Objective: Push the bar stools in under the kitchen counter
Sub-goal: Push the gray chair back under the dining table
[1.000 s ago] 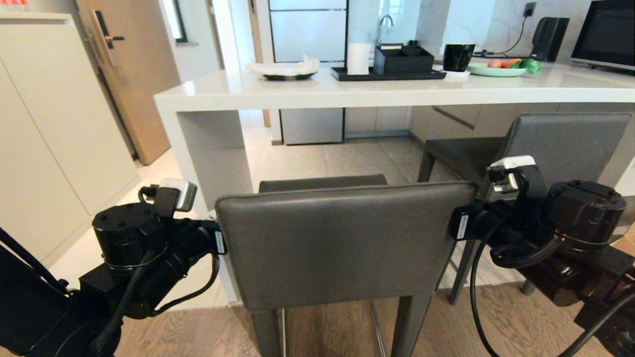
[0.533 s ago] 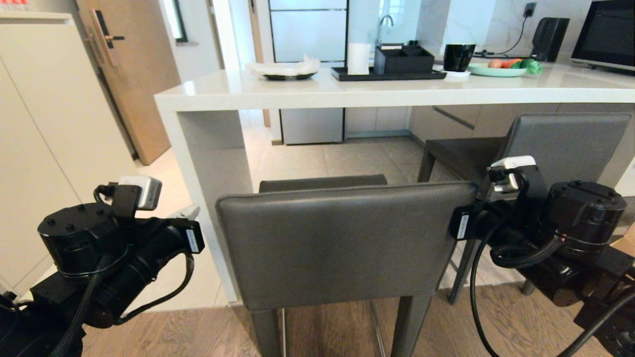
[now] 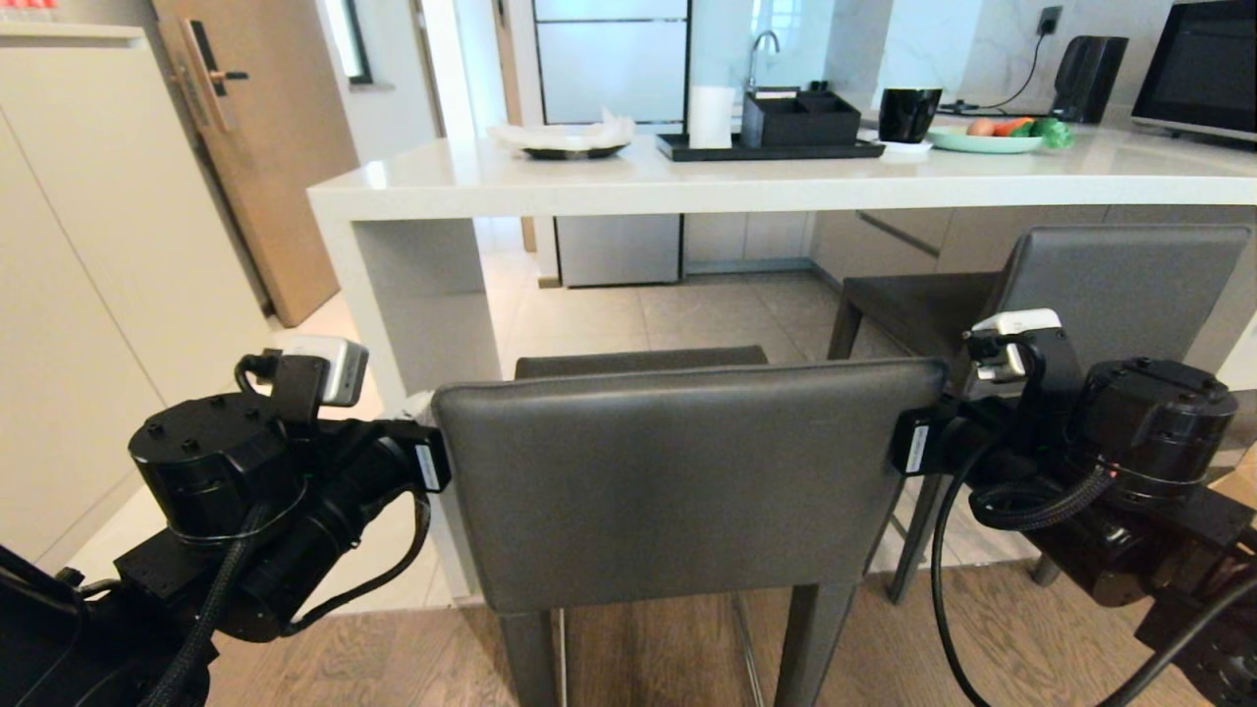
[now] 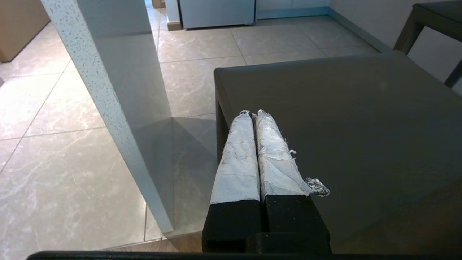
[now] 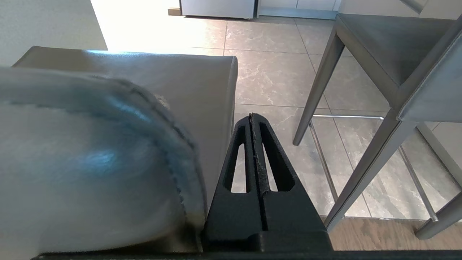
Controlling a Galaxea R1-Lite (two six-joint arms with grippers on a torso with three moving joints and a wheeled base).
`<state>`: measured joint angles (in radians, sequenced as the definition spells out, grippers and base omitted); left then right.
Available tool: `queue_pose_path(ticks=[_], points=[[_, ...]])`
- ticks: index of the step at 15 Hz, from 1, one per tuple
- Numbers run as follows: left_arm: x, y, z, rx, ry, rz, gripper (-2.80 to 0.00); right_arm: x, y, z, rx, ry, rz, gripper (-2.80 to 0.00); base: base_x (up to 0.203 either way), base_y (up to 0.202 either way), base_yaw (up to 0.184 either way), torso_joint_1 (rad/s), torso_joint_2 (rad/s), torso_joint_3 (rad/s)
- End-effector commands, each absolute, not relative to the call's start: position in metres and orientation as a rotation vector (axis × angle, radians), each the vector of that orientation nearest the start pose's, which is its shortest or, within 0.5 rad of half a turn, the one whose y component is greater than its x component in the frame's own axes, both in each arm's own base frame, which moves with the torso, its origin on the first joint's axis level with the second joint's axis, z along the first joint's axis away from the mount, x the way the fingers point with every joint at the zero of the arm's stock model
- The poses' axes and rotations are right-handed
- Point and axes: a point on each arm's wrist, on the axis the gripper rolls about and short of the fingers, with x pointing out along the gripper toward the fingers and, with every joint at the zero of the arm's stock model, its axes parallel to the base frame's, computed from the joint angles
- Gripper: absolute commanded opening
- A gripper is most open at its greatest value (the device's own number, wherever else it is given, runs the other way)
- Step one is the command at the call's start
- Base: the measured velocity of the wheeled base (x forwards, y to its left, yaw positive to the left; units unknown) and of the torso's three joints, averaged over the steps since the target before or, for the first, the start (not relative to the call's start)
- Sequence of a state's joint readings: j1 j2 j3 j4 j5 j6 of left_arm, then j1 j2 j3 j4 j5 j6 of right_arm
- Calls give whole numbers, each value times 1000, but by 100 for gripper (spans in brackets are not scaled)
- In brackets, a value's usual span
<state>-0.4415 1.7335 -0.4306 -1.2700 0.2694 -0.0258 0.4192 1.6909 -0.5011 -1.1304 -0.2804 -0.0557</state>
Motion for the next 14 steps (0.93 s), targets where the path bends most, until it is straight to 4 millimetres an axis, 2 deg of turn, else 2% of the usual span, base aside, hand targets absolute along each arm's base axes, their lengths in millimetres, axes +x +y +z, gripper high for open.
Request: queue_pose_path(ticks=[1,4,10,14], points=[[252,-113,141,-11,38,-171,-280,251,105,159,-72,42,140,-280,0,0,0,0,0,0],[250,-119,140,-11,41,-195,-280,251,105,159,-73,44,139,-280,0,0,0,0,0,0],[251,-112,139,-9,47,-170,-280,253,104,158,-72,47,133,-280,0,0,0,0,0,0],[252,-112,140,-12,41,-170,-280,259,90,158,-66,48,79,-280,0,0,0,0,0,0]])
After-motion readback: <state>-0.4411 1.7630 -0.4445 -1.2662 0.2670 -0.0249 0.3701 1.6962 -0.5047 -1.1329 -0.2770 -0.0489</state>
